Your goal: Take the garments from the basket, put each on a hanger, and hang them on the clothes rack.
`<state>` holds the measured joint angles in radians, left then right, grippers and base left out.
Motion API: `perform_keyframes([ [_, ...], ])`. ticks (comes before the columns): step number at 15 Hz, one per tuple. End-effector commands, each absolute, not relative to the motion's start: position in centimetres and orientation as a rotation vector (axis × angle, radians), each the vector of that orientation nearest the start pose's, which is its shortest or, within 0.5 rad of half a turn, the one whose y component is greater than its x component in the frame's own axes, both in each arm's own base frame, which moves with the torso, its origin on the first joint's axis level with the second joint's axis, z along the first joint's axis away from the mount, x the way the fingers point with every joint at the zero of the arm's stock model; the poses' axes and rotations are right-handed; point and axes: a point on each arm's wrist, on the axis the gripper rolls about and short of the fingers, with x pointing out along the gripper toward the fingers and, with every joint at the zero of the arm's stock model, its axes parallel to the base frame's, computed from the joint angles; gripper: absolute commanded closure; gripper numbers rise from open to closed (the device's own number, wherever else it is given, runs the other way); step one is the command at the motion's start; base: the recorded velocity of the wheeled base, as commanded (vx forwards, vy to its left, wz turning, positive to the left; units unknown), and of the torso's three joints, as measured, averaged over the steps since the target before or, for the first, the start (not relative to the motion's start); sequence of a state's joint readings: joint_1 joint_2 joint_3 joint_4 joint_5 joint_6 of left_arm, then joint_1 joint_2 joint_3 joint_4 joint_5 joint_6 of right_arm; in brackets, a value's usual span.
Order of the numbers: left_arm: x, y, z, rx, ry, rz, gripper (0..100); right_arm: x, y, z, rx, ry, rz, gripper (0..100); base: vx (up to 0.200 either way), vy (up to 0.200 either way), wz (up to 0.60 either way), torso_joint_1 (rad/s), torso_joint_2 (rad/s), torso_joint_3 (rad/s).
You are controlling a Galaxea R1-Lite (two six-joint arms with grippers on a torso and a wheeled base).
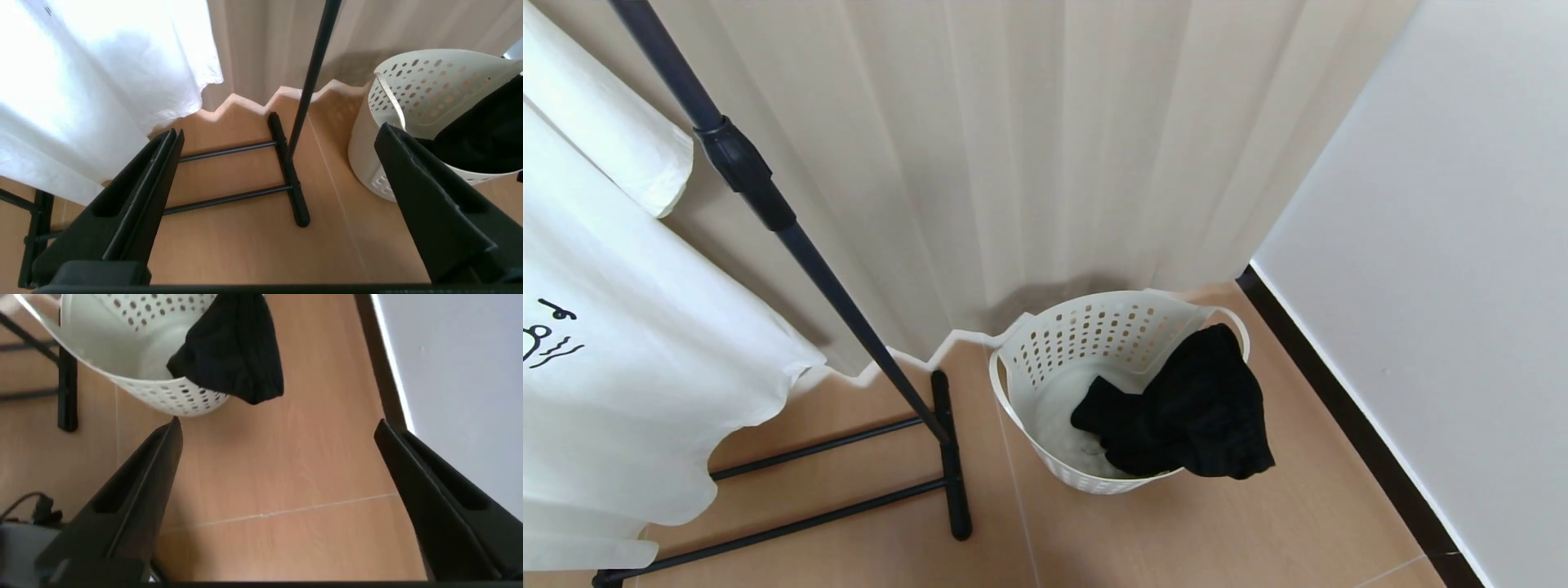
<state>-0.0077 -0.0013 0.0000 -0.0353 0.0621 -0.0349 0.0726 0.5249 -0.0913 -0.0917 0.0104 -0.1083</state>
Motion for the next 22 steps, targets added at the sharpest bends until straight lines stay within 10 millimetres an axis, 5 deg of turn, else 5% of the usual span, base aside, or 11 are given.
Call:
perform_keyframes([
  [1,-2.3,0.2,7.9,-0.038,-0.036,0.055,0,8.8,1.1,13.7,-0.285,0.522,0.198,0,0.0,0.0,0.0,0.0,0.0,0.0],
  [2,-2.3,0.2,7.9,-0.038,-0.036,0.055,0,8.8,1.1,13.7,-0.285,0.522,0.198,0,0.0,0.0,0.0,0.0,0.0,0.0],
  [3,-2.3,0.2,7.9,-0.037,-0.036,0.055,0,12.4,1.4,15.3,-0.361,0.553,0.214,0,0.0,0.0,0.0,0.0,0.0,0.0],
  [6,-2.3,0.2,7.9,-0.037,-0.038,0.055,0,16.6,1.9,17.5,-0.457,0.509,0.232,0,0.0,0.0,0.0,0.0,0.0,0.0],
  [12,-2.3,0.2,7.9,-0.038,-0.036,0.055,0,23.7,3.4,18.9,-0.63,0.499,0.272,0,0.0,0.0,0.0,0.0,0.0,0.0],
  [17,-2.3,0.2,7.9,-0.037,-0.036,0.055,0,29.6,4.1,16.2,-0.993,0.461,0.329,0,0.0,0.0,0.0,0.0,0.0,0.0],
  [22,-2.3,0.2,7.9,-0.037,-0.036,0.055,0,36.9,4.9,12.1,-1.058,0.47,0.17,0,0.0,0.0,0.0,0.0,0.0,0.0],
])
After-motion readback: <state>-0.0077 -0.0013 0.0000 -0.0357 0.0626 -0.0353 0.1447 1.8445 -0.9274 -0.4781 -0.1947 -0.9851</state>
